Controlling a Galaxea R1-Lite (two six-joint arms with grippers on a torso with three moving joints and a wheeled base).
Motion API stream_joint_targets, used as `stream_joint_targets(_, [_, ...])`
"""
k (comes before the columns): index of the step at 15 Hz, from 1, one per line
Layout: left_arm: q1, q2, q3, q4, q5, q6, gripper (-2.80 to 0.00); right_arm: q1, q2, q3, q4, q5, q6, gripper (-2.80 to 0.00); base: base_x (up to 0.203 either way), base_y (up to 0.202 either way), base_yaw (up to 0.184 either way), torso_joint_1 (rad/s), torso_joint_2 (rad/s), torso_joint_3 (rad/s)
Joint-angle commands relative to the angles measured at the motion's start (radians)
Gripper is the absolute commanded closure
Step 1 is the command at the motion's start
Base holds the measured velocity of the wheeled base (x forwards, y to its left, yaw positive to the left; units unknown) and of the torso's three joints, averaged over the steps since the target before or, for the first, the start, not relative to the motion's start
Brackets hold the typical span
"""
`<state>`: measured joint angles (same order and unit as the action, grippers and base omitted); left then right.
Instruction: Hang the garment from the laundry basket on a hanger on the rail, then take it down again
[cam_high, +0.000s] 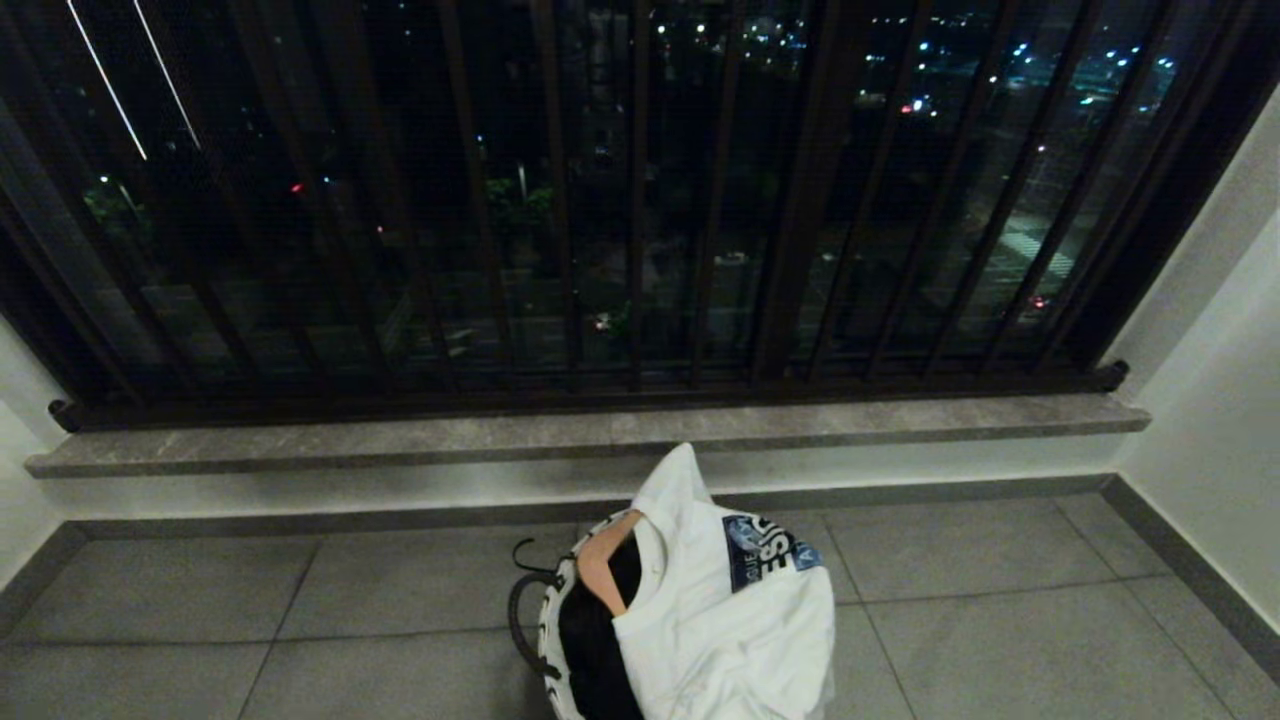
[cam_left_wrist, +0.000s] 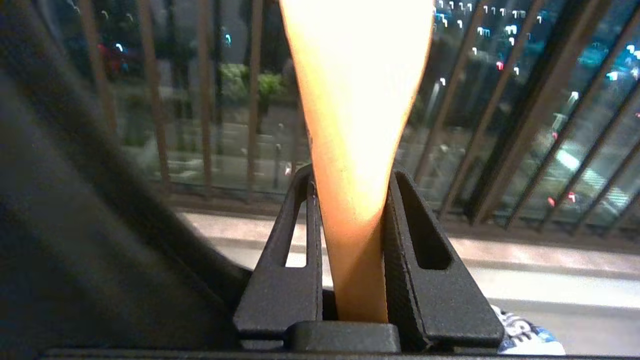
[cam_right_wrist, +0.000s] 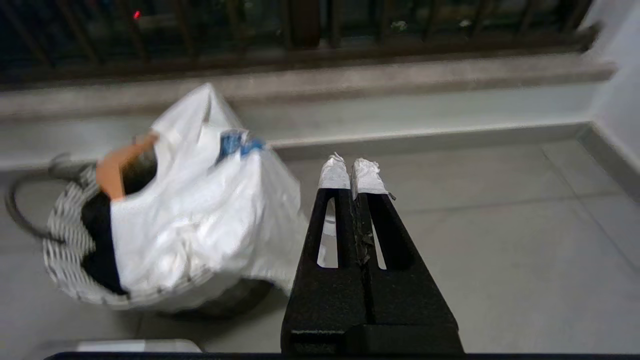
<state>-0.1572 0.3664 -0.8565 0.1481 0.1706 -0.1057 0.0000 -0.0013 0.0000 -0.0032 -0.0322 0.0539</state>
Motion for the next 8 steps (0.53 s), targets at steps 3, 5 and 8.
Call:
stream_joint_targets(3, [0.001,0.002,-0.002,-0.004,0.000,0.001,0.00,0.000,0.001,0.000,-0.001,0.000,0.000,0.00,0.000,0.000,0.000,0.084,-0.58,-0.260])
stream_joint_targets(5, [0.001,0.014,-0.006,-0.005,0.001,0.001,0.00,0.000,0.001,0.000,-0.001,0.000,0.000,0.00,0.000,0.000,0.000,0.151,-0.49,-0.266])
stream_joint_targets(8, [0.001,0.049,-0.057,-0.005,0.001,0.000,0.00,0.000,0.001,0.000,-0.001,0.000,0.001,0.00,0.000,0.000,0.000,0.317,-0.47,-0.265])
